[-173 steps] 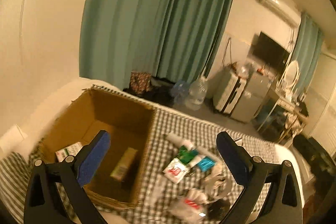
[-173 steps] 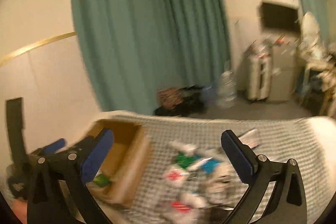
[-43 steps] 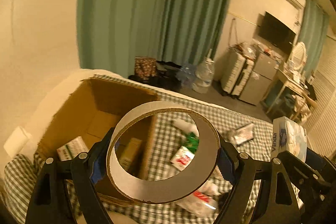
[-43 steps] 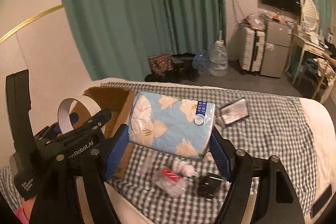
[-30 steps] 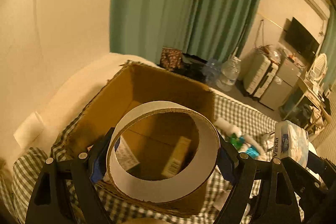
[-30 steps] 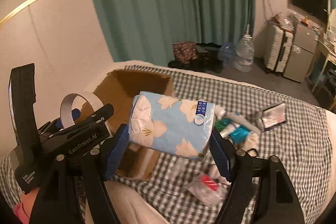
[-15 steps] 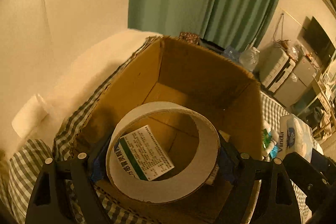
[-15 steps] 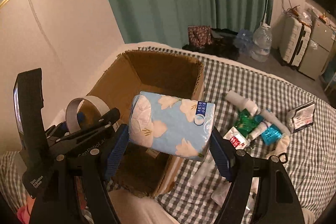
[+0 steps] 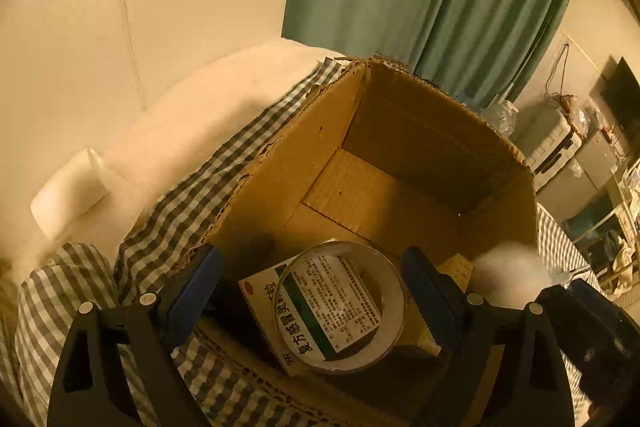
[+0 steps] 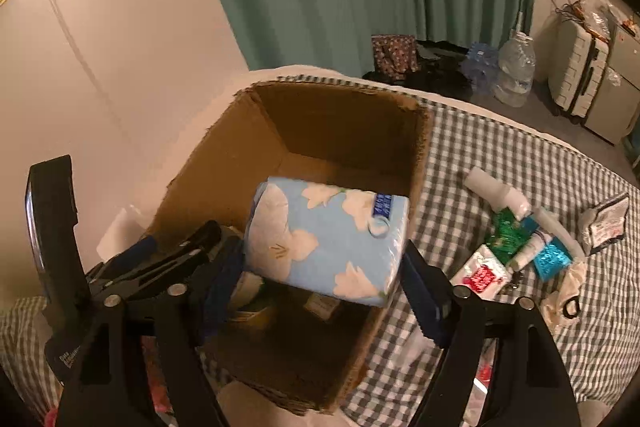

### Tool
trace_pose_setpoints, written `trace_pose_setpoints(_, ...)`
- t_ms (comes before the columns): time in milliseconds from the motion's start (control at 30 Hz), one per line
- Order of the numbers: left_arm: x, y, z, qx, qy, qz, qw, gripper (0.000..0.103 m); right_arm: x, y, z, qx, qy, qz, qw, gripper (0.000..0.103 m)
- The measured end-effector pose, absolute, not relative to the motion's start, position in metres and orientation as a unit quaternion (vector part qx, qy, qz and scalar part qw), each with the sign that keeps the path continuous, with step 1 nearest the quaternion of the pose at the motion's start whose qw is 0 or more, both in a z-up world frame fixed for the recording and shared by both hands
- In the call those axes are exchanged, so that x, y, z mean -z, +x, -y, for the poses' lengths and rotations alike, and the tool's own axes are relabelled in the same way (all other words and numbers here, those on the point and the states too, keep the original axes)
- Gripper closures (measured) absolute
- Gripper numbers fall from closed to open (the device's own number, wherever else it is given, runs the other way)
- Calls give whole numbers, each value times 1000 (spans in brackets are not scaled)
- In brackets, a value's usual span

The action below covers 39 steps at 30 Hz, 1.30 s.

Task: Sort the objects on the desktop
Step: 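Open both tools to drop the tape roll and tissue pack into the box, then grasp the clear plastic jar with red label using the left tool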

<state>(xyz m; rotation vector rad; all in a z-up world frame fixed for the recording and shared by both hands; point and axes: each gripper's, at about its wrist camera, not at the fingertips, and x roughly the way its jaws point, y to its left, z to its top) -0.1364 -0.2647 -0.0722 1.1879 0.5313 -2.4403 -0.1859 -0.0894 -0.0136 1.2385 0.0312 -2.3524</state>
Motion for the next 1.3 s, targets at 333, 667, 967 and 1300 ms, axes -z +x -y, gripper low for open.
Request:
trace_pose_setpoints(333, 46, -124, 245, 881, 399, -174, 185, 9, 0, -175, 50, 874, 441, 28, 201, 12)
trace_pose_setpoints(667, 12, -106, 150, 916, 367, -122, 103, 0, -31, -145, -34, 902, 406, 61, 134, 12)
trace_pose_setpoints(967, 31, -96, 47, 921, 383, -57, 33, 0, -35, -112, -130, 917, 386, 78, 67, 12)
trace_pose_setpoints(1300, 88, -99, -23, 900, 434, -8, -27, 0, 13, -113, -202, 904, 413, 100, 34, 12)
